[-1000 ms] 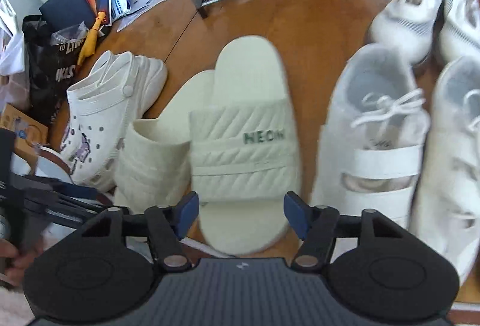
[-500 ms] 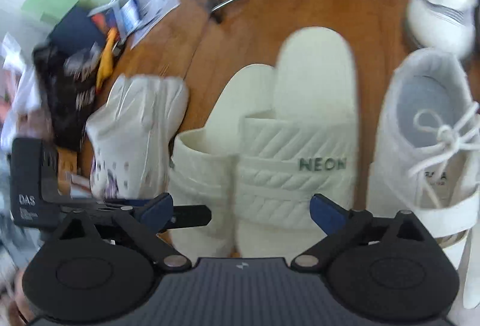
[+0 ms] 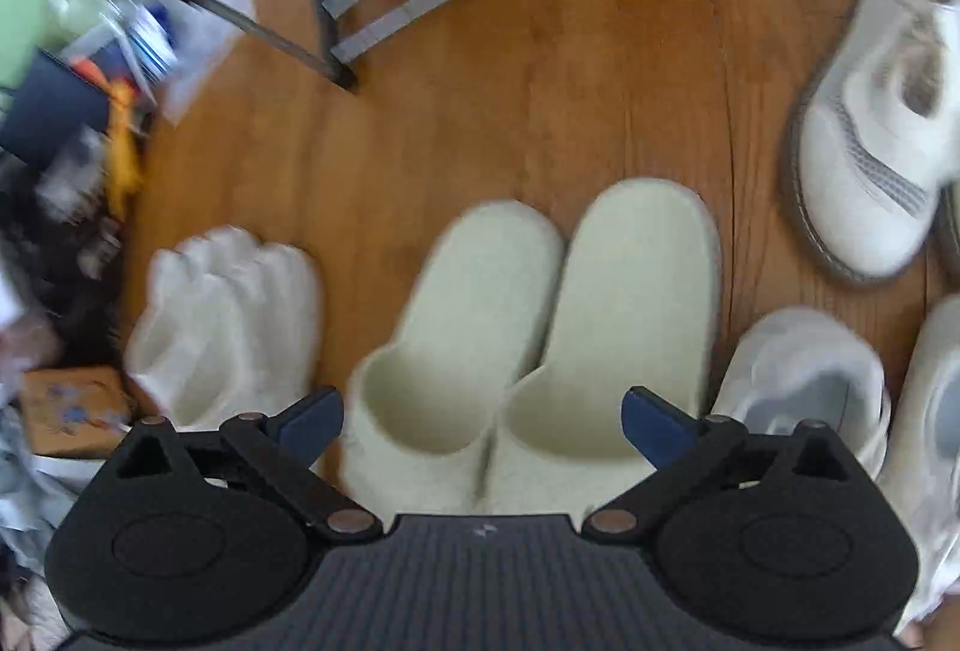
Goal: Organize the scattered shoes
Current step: 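Move the right tool down onto the cream NEON slides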
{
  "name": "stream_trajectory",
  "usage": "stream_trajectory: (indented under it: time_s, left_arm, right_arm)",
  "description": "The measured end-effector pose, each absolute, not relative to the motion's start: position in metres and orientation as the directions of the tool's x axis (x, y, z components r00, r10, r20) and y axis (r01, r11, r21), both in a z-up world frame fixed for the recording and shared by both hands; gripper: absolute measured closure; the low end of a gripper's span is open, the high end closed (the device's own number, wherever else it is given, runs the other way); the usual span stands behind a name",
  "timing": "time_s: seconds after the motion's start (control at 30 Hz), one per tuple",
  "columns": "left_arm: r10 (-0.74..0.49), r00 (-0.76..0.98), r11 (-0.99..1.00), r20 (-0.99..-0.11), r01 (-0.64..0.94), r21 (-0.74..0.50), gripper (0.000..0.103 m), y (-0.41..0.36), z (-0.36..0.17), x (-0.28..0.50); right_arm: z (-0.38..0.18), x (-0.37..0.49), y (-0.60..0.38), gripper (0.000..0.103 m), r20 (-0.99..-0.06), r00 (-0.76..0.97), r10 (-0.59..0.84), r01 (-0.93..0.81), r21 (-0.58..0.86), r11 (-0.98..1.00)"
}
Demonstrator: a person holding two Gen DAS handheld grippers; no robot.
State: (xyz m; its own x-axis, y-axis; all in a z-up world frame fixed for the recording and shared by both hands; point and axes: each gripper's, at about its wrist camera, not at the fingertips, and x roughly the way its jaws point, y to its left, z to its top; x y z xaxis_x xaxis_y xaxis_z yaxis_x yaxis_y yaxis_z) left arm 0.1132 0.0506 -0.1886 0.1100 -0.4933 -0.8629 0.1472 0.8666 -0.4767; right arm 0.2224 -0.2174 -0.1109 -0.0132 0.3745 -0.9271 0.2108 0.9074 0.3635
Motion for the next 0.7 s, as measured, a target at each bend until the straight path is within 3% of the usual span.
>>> stream_trajectory:
  time_s: [0.13,0.33,0.47,0.7]
  left_arm:
    - [-0.389,0.187,0.897,-0.902,0.3,-0.324,0.0,0.022,-0.187,0.107]
    - [-0.394,0.253,0.897,-0.884,0.315,-0.31,0.0,0.015,-0.189,0.111]
    - [-0.427,0.283,0.894,-0.859,0.272,-0.355,0.0,0.02,-0.189,0.12]
    - [-0.467,0.233,0.875,-0.853,0.257,-0.409,0.0,0.041,-0.182,0.116]
  right_arm:
    - [-0.164,0.238,-0.218,0.004,-0.902,-0.198,0.383,0.332,0.306,0.892]
    - [-0.195,0.242,-0.183,0.02,-0.829,-0.384,0.407,0.362,0.27,0.892]
    - [-0.189,0.243,-0.169,0.03,-0.85,-0.397,0.347,0.321,0.225,0.92]
    - [-0.191,0.247,-0.181,0.022,-0.831,-0.432,0.351,0.373,0.19,0.908]
